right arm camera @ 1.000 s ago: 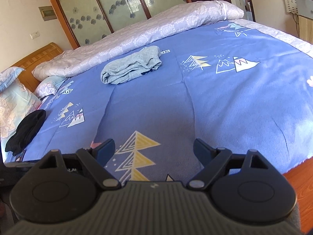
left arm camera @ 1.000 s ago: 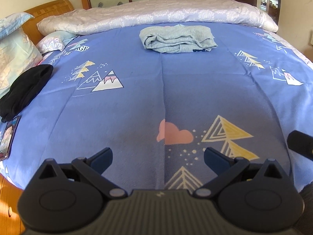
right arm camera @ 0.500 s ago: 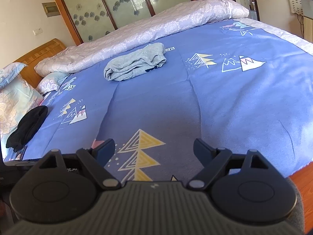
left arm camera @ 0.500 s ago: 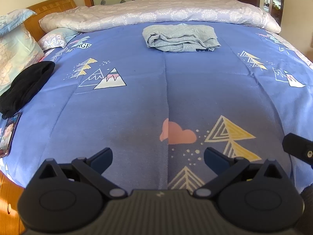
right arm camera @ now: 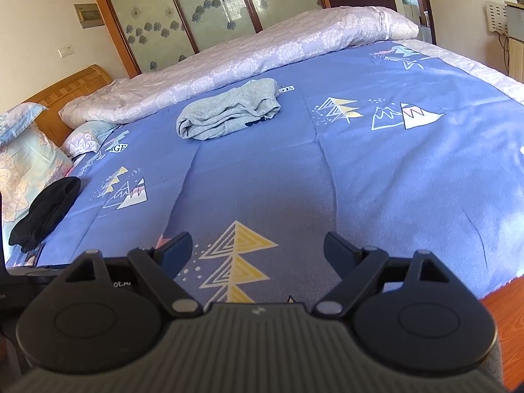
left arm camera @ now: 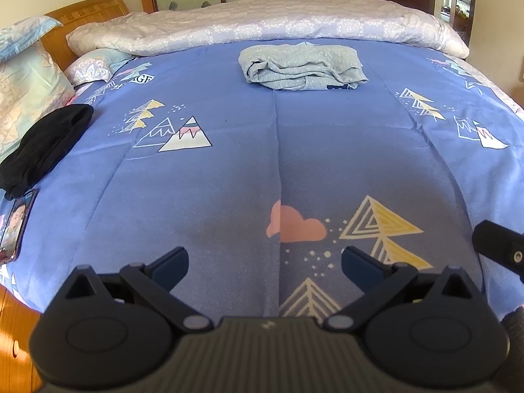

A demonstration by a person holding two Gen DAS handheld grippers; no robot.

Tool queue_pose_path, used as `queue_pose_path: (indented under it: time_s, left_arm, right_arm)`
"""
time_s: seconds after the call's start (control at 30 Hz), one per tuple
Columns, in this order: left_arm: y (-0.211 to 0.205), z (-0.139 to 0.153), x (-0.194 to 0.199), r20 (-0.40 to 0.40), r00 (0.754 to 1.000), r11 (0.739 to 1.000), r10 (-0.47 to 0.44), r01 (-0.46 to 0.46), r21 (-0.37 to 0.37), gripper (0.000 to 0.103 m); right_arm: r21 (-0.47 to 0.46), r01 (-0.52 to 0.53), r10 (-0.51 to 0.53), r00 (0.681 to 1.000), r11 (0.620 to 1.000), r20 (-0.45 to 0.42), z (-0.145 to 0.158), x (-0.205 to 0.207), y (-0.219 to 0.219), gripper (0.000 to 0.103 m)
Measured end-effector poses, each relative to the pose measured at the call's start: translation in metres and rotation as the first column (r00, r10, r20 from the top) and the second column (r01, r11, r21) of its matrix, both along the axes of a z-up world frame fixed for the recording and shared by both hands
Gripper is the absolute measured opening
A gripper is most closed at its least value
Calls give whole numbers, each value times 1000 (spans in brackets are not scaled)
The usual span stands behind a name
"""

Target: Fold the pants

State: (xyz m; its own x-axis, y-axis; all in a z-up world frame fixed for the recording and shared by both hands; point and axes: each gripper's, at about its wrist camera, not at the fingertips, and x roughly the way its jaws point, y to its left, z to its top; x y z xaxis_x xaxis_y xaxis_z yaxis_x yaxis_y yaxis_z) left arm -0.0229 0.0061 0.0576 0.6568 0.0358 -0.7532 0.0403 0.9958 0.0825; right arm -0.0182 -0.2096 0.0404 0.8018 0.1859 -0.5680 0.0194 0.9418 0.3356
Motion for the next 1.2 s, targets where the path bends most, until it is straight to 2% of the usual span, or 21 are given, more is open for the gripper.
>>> queue_pose_path:
  time_s: [1.2]
  left_arm:
    - [-4, -7, -4, -19, 1000, 998, 6, -4, 59, 103]
  right_arm:
    - [12, 10, -10, 1000, 1000, -10, -5, -2, 1, 90]
